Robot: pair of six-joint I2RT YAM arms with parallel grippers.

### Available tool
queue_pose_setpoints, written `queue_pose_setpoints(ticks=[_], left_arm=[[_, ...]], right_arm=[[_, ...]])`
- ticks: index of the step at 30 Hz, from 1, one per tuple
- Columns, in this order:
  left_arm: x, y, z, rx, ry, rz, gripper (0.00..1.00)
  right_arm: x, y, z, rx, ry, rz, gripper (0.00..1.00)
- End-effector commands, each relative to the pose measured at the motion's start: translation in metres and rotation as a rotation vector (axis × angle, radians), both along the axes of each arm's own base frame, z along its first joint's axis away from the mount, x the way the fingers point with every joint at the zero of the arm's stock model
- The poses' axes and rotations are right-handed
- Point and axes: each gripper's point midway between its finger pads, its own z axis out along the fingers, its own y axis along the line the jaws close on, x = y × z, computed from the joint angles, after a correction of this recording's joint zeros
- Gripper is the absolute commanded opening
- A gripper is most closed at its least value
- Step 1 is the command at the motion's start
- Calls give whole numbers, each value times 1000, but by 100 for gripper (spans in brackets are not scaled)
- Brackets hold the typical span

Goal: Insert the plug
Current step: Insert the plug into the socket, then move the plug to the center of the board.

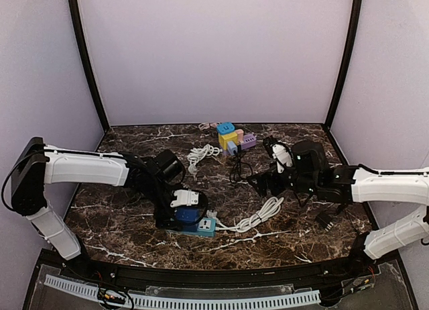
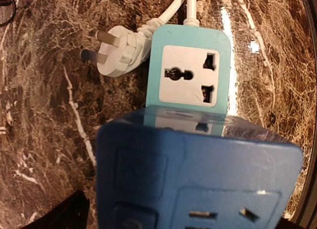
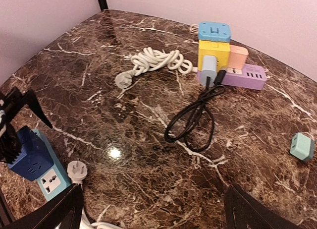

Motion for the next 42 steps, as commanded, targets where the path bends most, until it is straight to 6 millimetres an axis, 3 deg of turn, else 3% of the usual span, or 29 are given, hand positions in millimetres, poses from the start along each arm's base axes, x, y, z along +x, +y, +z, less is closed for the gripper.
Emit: queue_pose_setpoints(ticks=[1,4,7,10,11,12,13,14,15,16,17,18,19,20,21,22,26,27,28,29,32,33,36,42], left_arm=[[12,-1,47,-26,-84,5,99],[15,0,63,-58,-107,70,99],[30,10,81,-110,-152,250,99],[42,36,89,-180,-108,450,99],[42,45,82,-191,-64,532,99],[54,62,89,-231,-73,623,99],[60,83,80,-235,-46,731,99],[65,91,90,-285,-72,775,99],[68,111,81,-290,-62,866,99],[72,118,92,-349,-98,900,99],[72,136,81,-360,-81,981,99],[74,142,95,-433,-118,1006,99],[71,156,84,-454,-92,1075,99],[73,161,97,-525,-133,1088,99],[70,173,86,-548,-102,1165,99],[72,176,100,-638,-133,1187,99],[73,201,103,-828,-203,1310,98],[76,207,117,-903,-252,1317,98],[75,209,114,-941,-244,1346,98],[77,212,129,-1014,-288,1336,98],[74,213,128,-1107,-286,1347,97],[73,214,135,-1144,-305,1334,97],[70,218,126,-1183,-297,1367,97],[66,222,139,-1235,-360,1335,96]], right_arm=[[27,-36,3,14,74,-207,99],[47,-72,-5,-32,136,-365,99],[72,-107,-12,-84,176,-478,99],[105,-132,-6,-119,185,-496,99],[116,-135,-3,-136,184,-473,99],[127,-136,0,-164,173,-429,99],[137,-135,4,-199,159,-379,99],[146,-134,5,-268,130,-307,99],[154,-131,9,-316,101,-254,99],[159,-130,10,-372,78,-207,99],[166,-129,16,-409,55,-181,99],[170,-130,17,-443,65,-175,99],[171,-136,18,-467,97,-201,99],[172,-142,23,-466,135,-240,99],[165,-152,19,-474,217,-291,99],[159,-159,16,-473,276,-337,99],[102,-177,-25,-502,561,-410,90],[83,-178,-36,-503,642,-406,87],[65,-178,-47,-498,724,-406,85],[48,-177,-56,-482,802,-401,84],[8,-173,-75,-446,961,-412,81],[-2,-176,-81,-455,986,-426,81],[-22,-181,-92,-445,1029,-459,81],[-57,-186,-121,-445,1125,-483,84]])
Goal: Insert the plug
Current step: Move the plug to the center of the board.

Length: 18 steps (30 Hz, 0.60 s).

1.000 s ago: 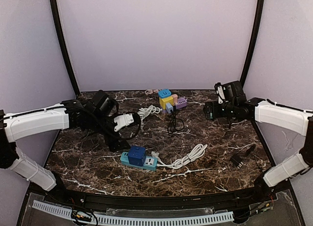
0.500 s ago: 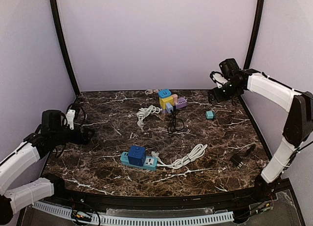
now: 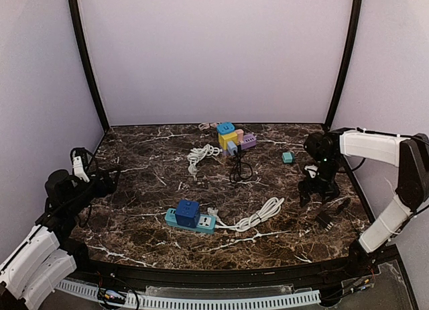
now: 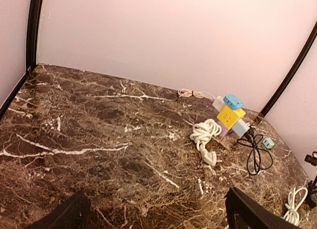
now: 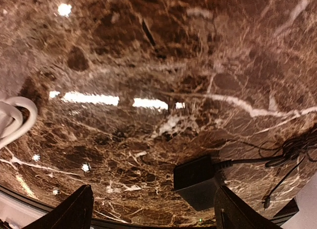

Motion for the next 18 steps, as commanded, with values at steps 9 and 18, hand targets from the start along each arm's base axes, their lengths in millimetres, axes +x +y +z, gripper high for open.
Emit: queue_pose_setpoints(ticks=[9,18], left_arm=[[-2,1,15,-43,-83,4,96],[0,3,13,-43,-82,11,96]], right_arm=[[-37,-21,-52,-133,162,-59,76],[-46,-28,-37,-212,169,-105,73]])
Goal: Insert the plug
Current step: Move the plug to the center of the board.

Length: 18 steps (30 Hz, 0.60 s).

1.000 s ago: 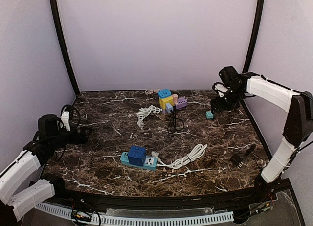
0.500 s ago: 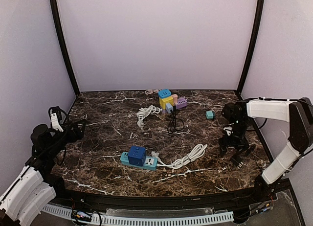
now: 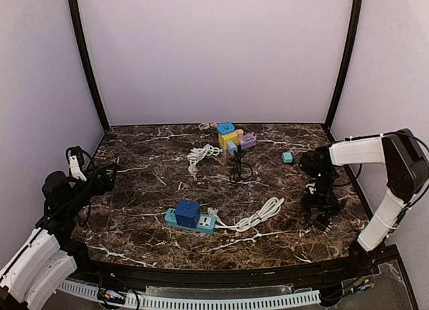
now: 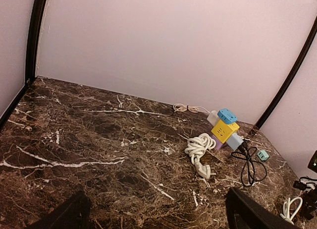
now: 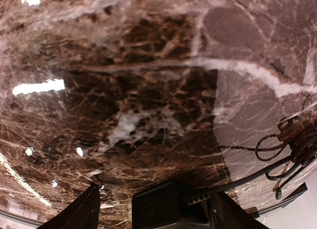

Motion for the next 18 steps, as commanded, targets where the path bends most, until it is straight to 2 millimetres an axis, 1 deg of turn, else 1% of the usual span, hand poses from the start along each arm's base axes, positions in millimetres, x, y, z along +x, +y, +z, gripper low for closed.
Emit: queue_pose_setpoints(ticks=[1,3,5,7,10,12,14,18], left_arm=[[0,0,-4,-9,-2,-5,96],[0,0,-3,-10,-5,-6,96],[0,-1,-2,-12,-9,-7,96],[0,0,-2,-16,-12,-7,96],[0,-1,-1,-23,-16,-9,96],[0,-1,-1,-25,-17,-10,96],[0,-1,0,-27,-19,-12,97],[-1,-1,0,-27,-22,-13,96]], right_arm=[[-10,-5,10,-78,7,-38,73],[-17,2,13,-72,15,-36,73],[-25,15,13,-35,23,-30,74],[-32,33,11,24,30,-31,72],[-37,70,9,114,10,14,71],[-40,89,9,137,3,39,71],[-45,99,7,123,9,73,71],[-60,100,7,55,36,118,74]])
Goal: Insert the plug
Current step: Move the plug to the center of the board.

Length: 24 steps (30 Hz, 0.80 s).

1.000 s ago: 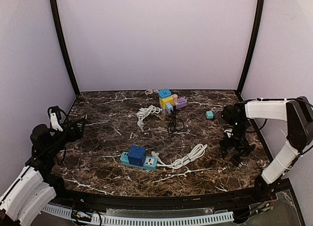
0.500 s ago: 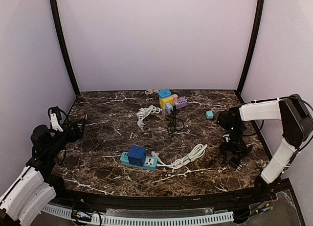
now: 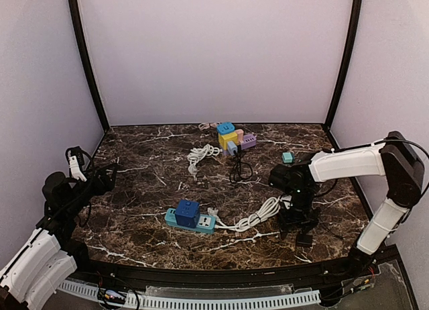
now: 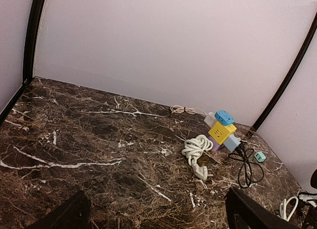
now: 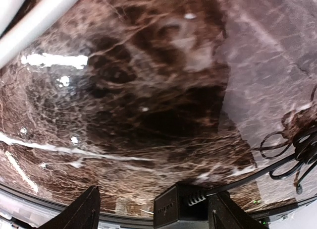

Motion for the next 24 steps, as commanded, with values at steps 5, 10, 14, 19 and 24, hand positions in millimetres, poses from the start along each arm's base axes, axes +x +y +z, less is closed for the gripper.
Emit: queue_pose_setpoints(ticks=[5,10,14,19,24], left_arm=[[-1,-1,1,-15,-17,-9,96],[-1,-2,0,-18,-16,-12,96],[-1,-2,1,-19,-19,-17,96],[-3,-3,6,-20,-37,-23,97],[-2,-3,3,-18,-27,-24,96]], right_arm=[[-23,-10,5,-110,10,-8,80],[-19,-25,14,-169,-65,-29,94],[-19,-15,10,-90,-83,34,92],[-29,-20,-11,-92,-52,51,91],[-34,1,-16,-44,-35,57,86]])
